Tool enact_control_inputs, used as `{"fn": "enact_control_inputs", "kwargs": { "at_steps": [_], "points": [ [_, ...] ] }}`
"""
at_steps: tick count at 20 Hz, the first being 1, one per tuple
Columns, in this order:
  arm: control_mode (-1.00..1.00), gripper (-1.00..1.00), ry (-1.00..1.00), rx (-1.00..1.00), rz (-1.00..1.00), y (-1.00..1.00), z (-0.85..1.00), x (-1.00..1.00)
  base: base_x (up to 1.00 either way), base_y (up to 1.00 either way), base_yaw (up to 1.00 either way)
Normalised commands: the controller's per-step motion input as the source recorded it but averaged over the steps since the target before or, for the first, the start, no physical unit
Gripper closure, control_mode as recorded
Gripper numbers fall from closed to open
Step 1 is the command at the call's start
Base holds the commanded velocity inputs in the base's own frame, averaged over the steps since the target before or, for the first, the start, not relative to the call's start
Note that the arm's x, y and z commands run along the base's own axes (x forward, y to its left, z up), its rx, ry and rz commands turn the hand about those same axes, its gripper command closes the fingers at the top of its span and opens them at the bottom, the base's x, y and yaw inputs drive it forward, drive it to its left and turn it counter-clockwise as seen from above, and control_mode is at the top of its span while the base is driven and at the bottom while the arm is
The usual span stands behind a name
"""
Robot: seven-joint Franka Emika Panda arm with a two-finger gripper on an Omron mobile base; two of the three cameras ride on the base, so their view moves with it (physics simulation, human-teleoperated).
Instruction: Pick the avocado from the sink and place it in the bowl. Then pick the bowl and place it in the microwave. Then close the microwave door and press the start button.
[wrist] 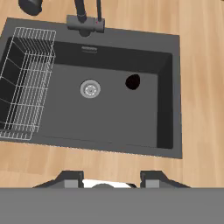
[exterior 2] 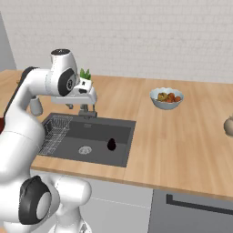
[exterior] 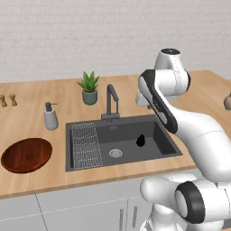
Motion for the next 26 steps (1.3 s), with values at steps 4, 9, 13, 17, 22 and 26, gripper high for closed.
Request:
{"fn": "enact_control_inputs", "kwargs": {
  "at_steps": [4,9,13,17,22,26],
  "points": [
    [-1.0,-1.0,0.0,0.0,0.0,0.0,-0.14,-0.13,0.0,0.0,0.0],
    [-1.0,-1.0,0.06,0.05,-0.03,-0.1,-0.43,0.01,0.0,0.0,0.0],
    [-1.0,-1.0,0.17,0.03,-0.08,-0.03,-0.34,0.33,0.0,0.0,0.0],
    [-1.0,-1.0,0.13,0.08,-0.15,-0.07,-0.34,0.24,0.0,0.0,0.0],
    [-1.0,-1.0,0.1,0.02,-0.05,-0.11,-0.38,0.19,0.0,0.0,0.0],
    [-1.0,-1.0,0.09,0.0,0.0,-0.18,-0.43,0.18,0.0,0.0,0.0]
  ]
}}
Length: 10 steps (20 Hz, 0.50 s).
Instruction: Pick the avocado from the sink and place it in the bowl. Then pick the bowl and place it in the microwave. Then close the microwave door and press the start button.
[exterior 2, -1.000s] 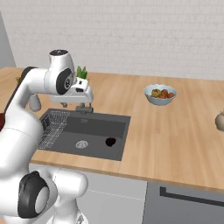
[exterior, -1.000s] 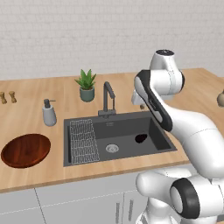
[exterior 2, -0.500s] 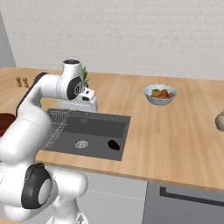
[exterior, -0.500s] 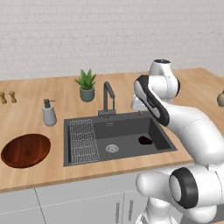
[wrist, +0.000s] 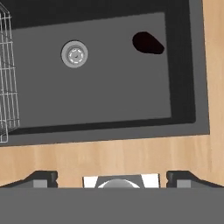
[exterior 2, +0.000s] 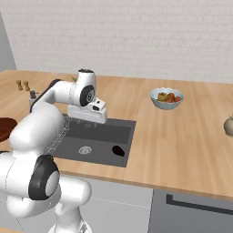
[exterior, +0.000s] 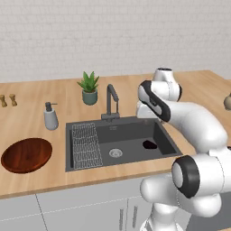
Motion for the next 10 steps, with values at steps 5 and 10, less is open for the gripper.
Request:
{"fn": "enact_control_inputs", "kwargs": {
  "at_steps": [5,10],
  "points": [
    [-1.0,-1.0,0.0,0.0,0.1,-0.32,-0.42,0.11,0.0,0.0,0.0],
    [-1.0,-1.0,0.0,0.0,0.17,-0.35,-0.28,0.18,0.0,0.0,0.0]
  ]
}}
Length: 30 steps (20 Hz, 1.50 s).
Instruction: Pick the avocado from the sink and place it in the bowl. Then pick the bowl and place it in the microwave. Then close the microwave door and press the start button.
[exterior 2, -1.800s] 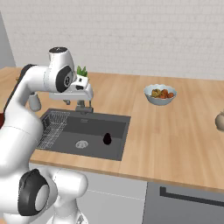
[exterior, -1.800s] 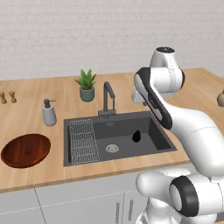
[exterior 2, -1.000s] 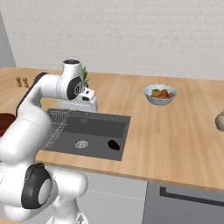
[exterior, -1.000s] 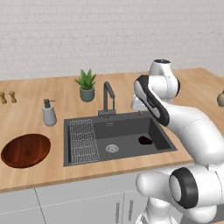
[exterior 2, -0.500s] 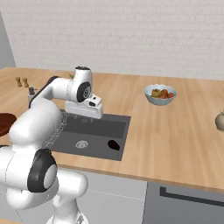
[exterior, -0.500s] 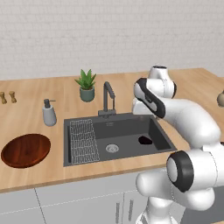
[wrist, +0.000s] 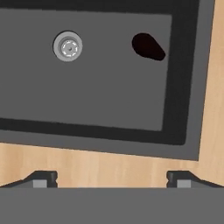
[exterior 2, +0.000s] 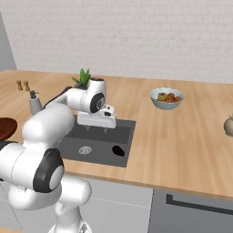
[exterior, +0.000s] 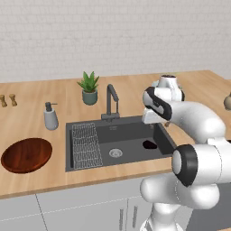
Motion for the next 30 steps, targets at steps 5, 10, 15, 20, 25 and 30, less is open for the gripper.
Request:
{"fn": "enact_control_inputs", "kwargs": {
  "at_steps": [5,10,15,20,25,30],
  "points": [
    [-1.0,-1.0,0.0,0.0,0.15,-0.2,-0.37,0.22,0.0,0.0,0.0],
    [-1.0,-1.0,0.0,0.0,0.15,-0.13,-0.5,0.13,0.0,0.0,0.0],
    [-1.0,-1.0,0.0,0.0,0.07,0.0,-0.46,0.18,0.0,0.0,0.0],
    [-1.0,-1.0,0.0,0.0,0.05,0.0,-0.38,0.29,0.0,0.0,0.0],
    [-1.0,-1.0,0.0,-0.01,0.02,0.1,-0.33,0.28,0.0,0.0,0.0],
    [-1.0,-1.0,0.0,-0.02,0.0,0.25,-0.29,0.29,0.0,0.0,0.0]
  ]
}}
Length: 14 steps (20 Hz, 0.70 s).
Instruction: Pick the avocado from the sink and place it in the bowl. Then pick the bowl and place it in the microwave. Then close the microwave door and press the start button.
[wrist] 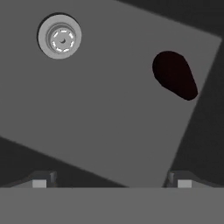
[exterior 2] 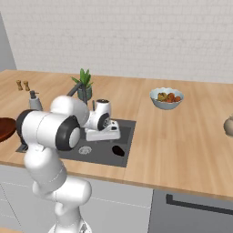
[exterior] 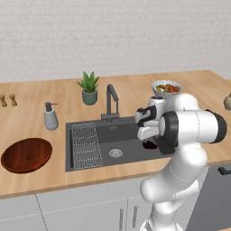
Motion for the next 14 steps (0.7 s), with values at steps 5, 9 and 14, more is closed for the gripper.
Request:
{"fn": "enact_control_inputs", "kwargs": {
  "at_steps": [5,9,14],
  "points": [
    [-1.0,-1.0,0.0,0.0,0.0,0.1,-0.27,0.3,0.0,0.0,0.0],
    [-1.0,-1.0,0.0,0.0,0.01,0.0,-0.26,0.34,0.0,0.0,0.0],
    [-1.0,-1.0,0.0,0.0,0.02,-0.01,-0.29,0.29,0.0,0.0,0.0]
  ]
}}
